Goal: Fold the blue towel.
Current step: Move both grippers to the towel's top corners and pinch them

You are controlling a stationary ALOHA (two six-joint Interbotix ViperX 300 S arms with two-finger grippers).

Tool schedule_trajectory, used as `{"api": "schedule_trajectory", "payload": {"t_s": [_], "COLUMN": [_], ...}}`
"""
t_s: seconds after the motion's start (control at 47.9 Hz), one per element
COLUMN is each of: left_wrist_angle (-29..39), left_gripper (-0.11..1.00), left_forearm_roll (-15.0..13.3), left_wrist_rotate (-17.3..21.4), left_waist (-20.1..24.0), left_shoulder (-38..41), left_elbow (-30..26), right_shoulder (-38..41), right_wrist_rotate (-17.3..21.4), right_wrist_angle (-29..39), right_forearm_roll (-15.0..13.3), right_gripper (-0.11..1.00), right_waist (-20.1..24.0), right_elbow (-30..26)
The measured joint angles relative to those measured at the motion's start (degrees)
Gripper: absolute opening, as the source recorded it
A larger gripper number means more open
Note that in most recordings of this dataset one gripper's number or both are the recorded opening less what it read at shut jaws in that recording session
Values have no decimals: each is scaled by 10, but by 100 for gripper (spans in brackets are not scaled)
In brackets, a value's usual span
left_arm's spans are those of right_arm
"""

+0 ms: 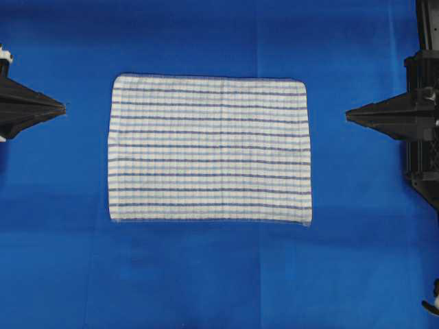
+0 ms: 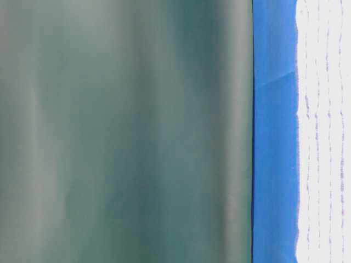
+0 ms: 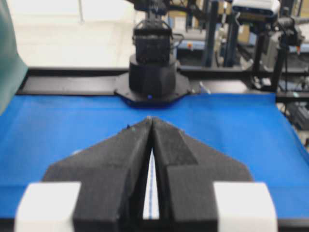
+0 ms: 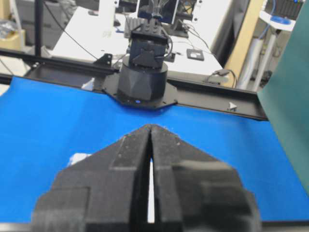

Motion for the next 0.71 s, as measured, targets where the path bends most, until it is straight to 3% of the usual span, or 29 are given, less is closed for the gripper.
{"api": "schedule_trajectory", "payload": {"t_s": [0.251, 0.481, 0.585, 0.71], "left_wrist_angle": [4, 5, 4, -2], "left_gripper": [0, 1, 4, 33], "left_forearm_roll": [-18, -19, -20, -21], "left_wrist_rotate": [5, 2, -4, -4], "left_waist": [7, 52, 78, 103], "left_shoulder": [16, 92, 142, 203], "left_elbow": [0, 6, 6, 6], "right_shoulder": [36, 95, 130, 178], "right_wrist_rotate": [4, 8, 9, 9], "right_wrist_angle": [33, 39, 40, 36], "right_forearm_roll": [4, 15, 26, 44], "right_gripper": [0, 3, 21, 55], "right_waist": [-42, -91, -116, -143], "right_elbow": [-4, -4, -4, -4]}}
